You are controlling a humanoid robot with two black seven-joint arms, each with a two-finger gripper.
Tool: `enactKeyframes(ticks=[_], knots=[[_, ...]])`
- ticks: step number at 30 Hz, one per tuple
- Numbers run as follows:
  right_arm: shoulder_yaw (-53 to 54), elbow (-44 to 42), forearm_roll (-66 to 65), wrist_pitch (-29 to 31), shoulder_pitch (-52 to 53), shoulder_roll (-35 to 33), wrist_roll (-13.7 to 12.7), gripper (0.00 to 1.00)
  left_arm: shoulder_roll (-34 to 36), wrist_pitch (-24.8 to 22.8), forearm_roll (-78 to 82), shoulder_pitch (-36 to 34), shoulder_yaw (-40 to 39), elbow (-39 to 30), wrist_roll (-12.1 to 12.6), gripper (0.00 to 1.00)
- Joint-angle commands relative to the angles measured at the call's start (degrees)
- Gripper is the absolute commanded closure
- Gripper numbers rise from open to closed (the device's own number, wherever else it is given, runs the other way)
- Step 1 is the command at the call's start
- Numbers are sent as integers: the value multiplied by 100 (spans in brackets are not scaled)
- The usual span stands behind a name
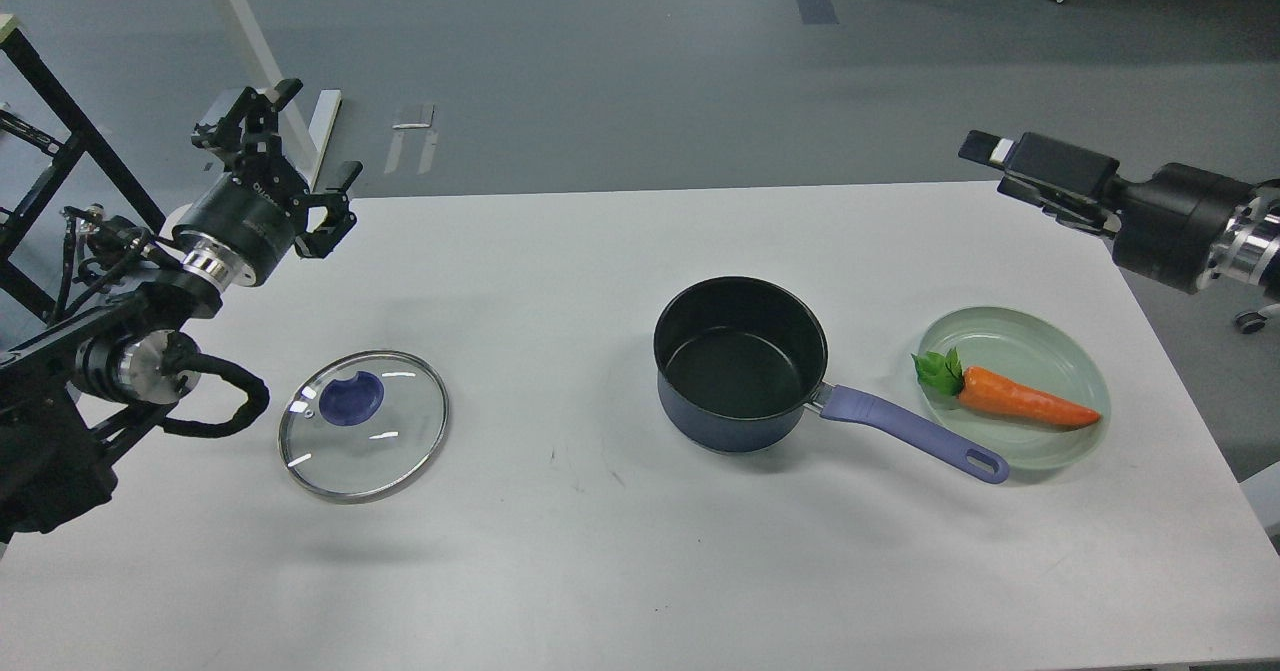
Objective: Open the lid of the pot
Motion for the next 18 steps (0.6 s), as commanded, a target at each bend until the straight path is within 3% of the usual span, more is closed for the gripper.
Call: enactKeyframes(ticks=[1, 4, 8, 14, 18], knots=[[5, -176, 1897, -417, -135, 298, 1, 0, -31, 58, 17, 1, -8, 21, 41, 1], [23, -519, 3148, -568, -398, 632, 1, 0, -49, 93, 8, 18, -35, 39, 77, 1], [294, -880, 3801, -340, -925, 879, 1, 0, -58, 102, 8, 27, -26, 91, 86, 1], [1786, -1073, 3924, 1100, -2242, 1169, 1, 0, -242, -47, -88, 149, -210, 329, 129, 1], [2334, -1328, 3924, 2093, -2780, 1274, 1, 0, -452, -337, -88, 475, -798, 241, 550, 1]])
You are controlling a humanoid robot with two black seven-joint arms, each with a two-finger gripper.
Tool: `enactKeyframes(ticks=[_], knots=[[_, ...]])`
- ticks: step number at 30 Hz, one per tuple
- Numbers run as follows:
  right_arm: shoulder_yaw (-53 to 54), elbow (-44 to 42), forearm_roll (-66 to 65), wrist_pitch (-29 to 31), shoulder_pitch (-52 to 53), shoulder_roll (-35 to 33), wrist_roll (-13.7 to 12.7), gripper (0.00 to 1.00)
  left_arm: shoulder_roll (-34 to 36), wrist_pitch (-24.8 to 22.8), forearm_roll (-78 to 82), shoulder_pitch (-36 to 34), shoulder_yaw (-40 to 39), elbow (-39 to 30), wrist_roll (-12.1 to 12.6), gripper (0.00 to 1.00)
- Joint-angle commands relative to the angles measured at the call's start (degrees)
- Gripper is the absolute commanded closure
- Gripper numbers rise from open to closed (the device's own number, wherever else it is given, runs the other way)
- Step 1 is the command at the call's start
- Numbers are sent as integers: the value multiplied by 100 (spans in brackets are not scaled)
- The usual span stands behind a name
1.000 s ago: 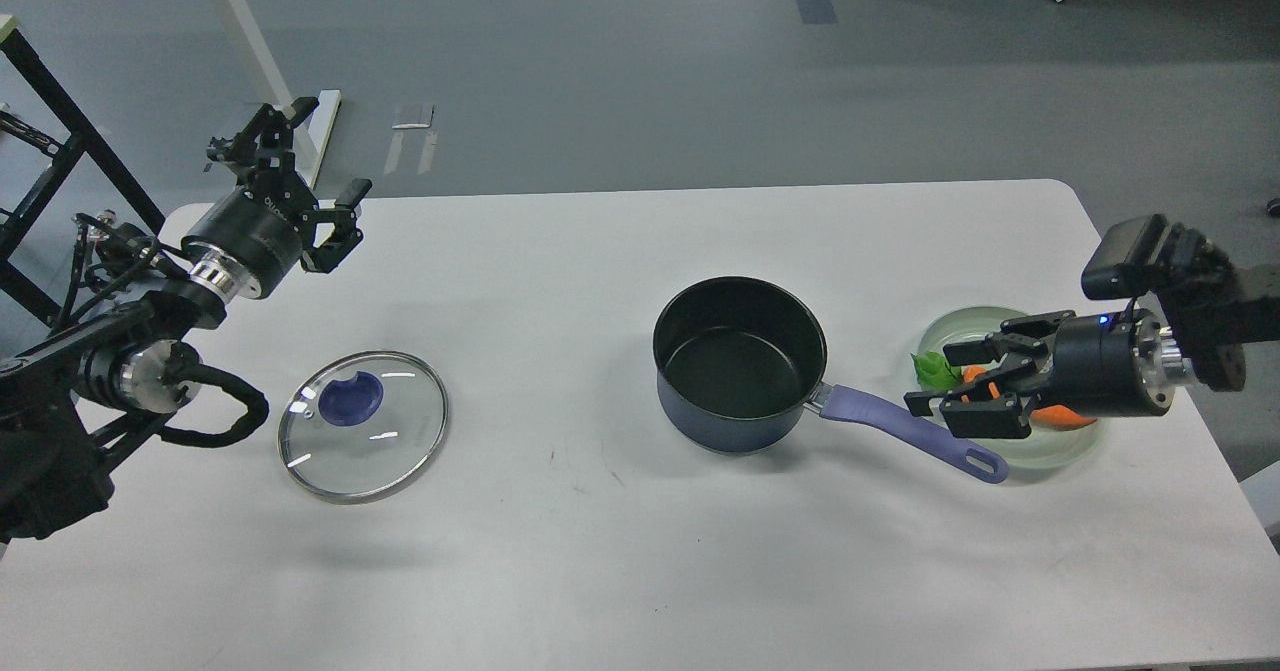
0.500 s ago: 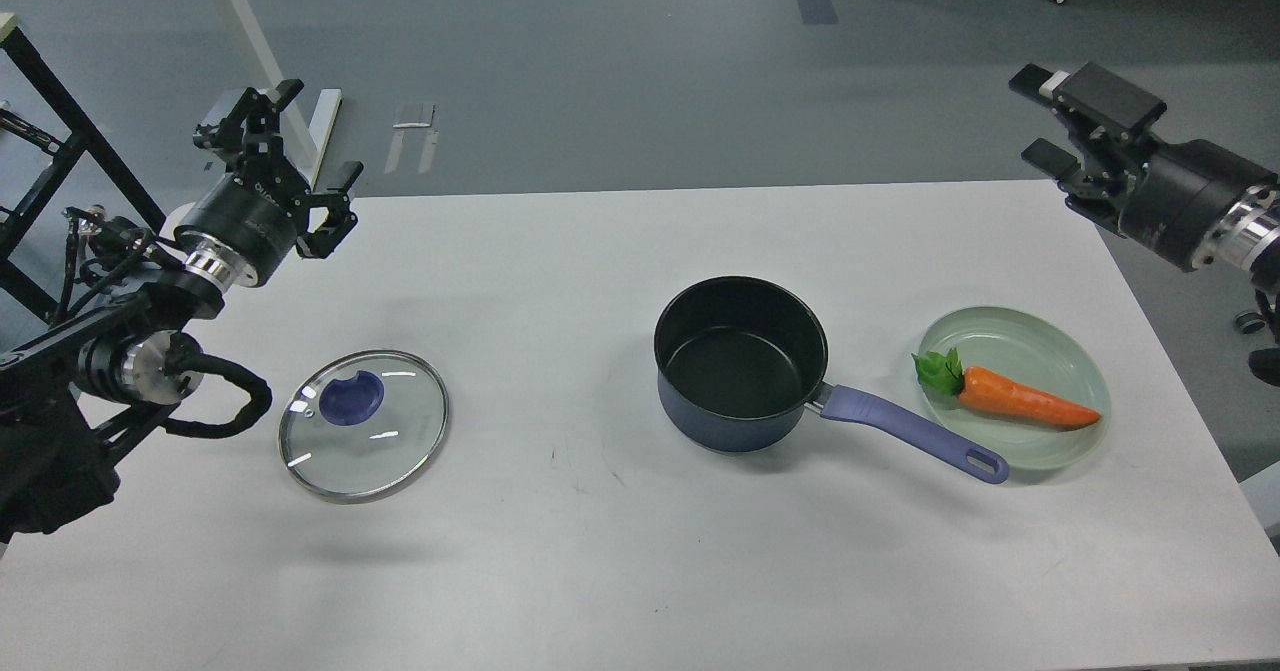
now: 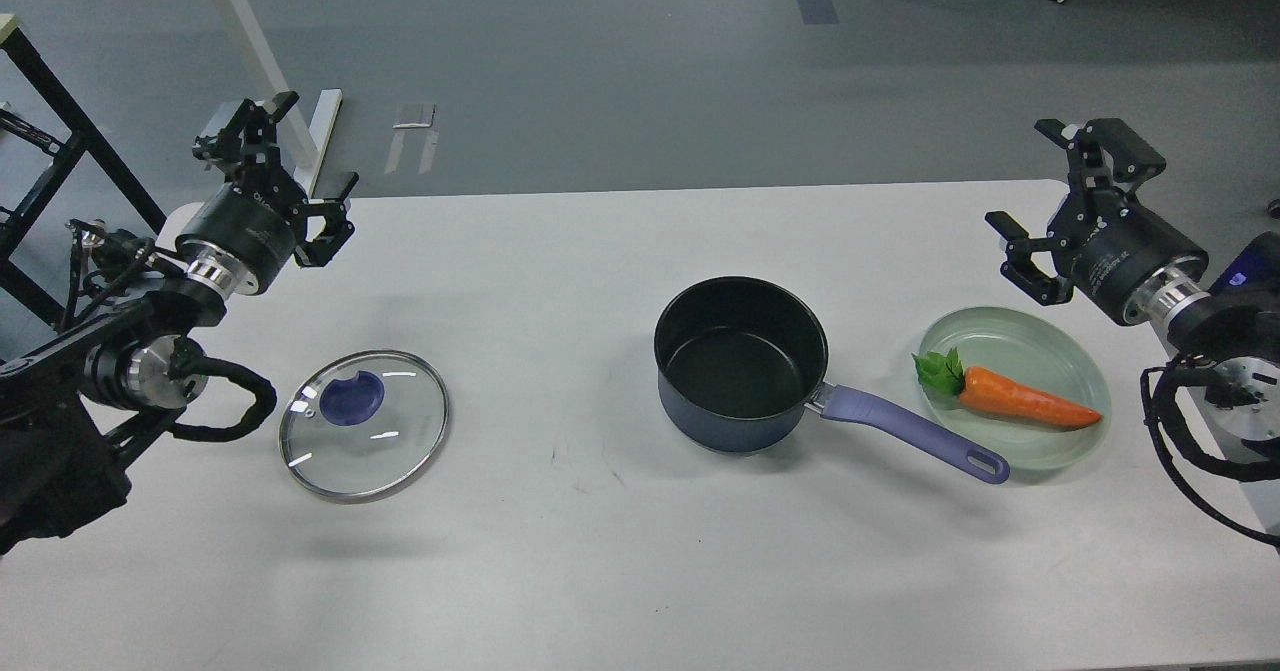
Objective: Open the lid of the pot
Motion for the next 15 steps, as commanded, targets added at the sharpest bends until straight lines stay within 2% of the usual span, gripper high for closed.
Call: enactKeyframes(ticks=[1, 3, 7, 15], knots=[[349, -202, 3, 765, -342, 181, 1, 0, -237, -229, 1, 293, -508, -81, 410, 1], [366, -220, 3, 714, -359, 305, 1, 0, -325, -238, 1, 381, -632, -81, 551, 1], [384, -220, -6, 441, -368, 323, 1, 0, -378, -247, 18, 382, -667, -99, 560, 1], [410, -185, -6, 423, -368, 288, 1, 0, -352, -290, 98, 390, -1071, -169, 595, 1]])
